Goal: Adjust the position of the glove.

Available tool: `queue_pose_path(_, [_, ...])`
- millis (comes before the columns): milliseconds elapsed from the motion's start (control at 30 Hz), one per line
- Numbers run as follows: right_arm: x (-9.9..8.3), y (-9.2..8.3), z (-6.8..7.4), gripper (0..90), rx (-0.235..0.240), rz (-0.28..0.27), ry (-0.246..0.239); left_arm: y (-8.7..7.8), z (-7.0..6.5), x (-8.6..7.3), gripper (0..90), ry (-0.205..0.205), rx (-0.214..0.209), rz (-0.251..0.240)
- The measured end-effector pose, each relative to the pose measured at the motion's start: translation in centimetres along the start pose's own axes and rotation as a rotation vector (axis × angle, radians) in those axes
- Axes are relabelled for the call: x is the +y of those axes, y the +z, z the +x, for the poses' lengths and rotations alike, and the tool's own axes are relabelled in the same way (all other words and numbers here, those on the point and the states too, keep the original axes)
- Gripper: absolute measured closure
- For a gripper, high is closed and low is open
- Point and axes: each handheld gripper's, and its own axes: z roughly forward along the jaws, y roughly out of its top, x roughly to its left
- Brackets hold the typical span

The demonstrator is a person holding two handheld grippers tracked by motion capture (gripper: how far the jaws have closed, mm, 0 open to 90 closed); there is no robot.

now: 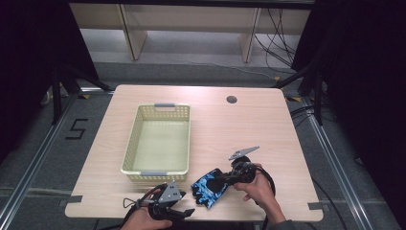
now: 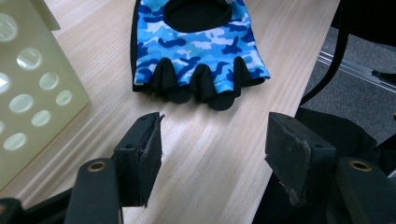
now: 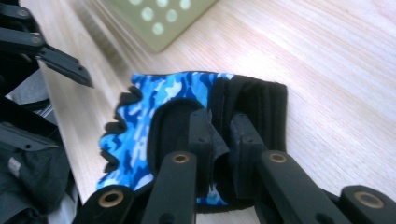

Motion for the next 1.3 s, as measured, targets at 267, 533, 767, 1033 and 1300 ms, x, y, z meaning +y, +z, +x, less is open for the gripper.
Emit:
queue_pose_path(267, [-0.5,0.0,-0.4,73.7,-0.032,-0.003,0.032,0.0,0.3,-0.1,35.8,0.031,0.01,0.02])
queue_pose_path(533, [-0.4,-2.1,-0.7,60.3,-0.062,-0.102,0.063,0.1,0.1,-0.1,35.5,-0.011,-0.001,0.002])
queue_pose_path(767, [-0.7,-2.3,-1.9,60.1,-0.102,-0.094,0.103,0.0,0.3,0.0,35.3,0.032,0.001,0.016])
queue_pose_path(1033, [-0.8,-1.1,-2.5,59.7,-0.077,-0.061,0.117,0.6,0.1,0.2,35.0,0.022,0.012,0.025])
queue_pose_path(1300, [-1.1,-0.8,-2.4,59.5,-0.059,-0.051,0.136,2.5,-0.2,1.0,39.2,0.061,0.036,0.035])
